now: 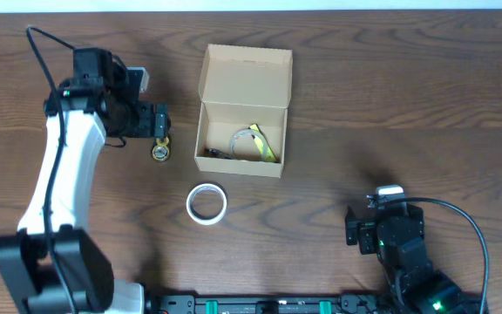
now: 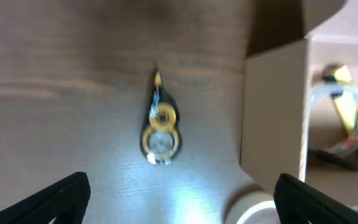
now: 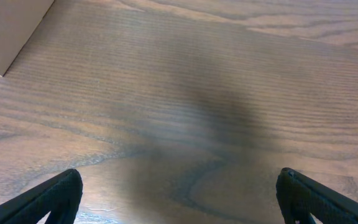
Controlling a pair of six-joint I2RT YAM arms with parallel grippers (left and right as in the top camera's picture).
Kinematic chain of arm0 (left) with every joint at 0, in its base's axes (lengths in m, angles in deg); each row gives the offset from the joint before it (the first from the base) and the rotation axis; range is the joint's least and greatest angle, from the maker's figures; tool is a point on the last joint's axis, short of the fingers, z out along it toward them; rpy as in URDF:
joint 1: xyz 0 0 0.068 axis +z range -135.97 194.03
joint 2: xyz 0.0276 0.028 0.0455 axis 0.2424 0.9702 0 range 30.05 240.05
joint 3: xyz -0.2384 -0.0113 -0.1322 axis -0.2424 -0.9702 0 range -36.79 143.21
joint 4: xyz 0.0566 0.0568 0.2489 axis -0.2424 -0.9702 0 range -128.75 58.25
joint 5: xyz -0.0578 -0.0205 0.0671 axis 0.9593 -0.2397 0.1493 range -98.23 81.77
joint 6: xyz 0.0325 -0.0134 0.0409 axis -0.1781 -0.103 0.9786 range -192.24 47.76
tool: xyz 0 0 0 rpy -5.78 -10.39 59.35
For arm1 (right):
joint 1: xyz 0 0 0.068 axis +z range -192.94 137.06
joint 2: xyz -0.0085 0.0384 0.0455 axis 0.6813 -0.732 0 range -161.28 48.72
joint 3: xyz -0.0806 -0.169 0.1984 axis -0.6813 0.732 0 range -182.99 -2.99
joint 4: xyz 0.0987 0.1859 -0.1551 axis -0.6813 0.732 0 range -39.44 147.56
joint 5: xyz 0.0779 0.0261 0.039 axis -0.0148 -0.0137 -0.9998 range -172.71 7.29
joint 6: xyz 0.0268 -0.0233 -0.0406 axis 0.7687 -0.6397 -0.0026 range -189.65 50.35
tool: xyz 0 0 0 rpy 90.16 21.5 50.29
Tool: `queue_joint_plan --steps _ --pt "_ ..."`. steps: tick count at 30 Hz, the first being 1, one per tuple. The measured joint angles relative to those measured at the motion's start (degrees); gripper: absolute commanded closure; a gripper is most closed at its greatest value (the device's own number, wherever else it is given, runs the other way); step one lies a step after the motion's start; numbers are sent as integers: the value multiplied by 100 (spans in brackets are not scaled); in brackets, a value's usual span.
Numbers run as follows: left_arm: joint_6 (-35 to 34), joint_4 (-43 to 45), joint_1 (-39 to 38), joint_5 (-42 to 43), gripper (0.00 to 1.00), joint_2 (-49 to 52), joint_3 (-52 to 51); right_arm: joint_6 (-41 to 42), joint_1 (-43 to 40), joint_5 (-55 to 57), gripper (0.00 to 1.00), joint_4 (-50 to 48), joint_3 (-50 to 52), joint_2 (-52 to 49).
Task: Pack container
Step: 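Move the left gripper to the correction tape dispenser and grasp it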
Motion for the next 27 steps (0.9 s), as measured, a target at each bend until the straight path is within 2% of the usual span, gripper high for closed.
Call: queue_joint_plan --steps 9,24,25,26,27 --pt "-76 -610 -2 -22 5 1329 765 0 0 0 1 -2 0 0" --pt "-118 -693 -249 -623 3 2546 789 0 0 -2 1 -2 0 0" --pt "-118 -695 -308 -678 6 2629 789 0 0 0 1 -2 0 -2" --pt "-120 -713 -352 -765 14 2667 793 0 0 0 1 -2 0 0" --pt "-138 -717 -367 -787 18 2669 793 0 0 0 1 -4 0 -2"
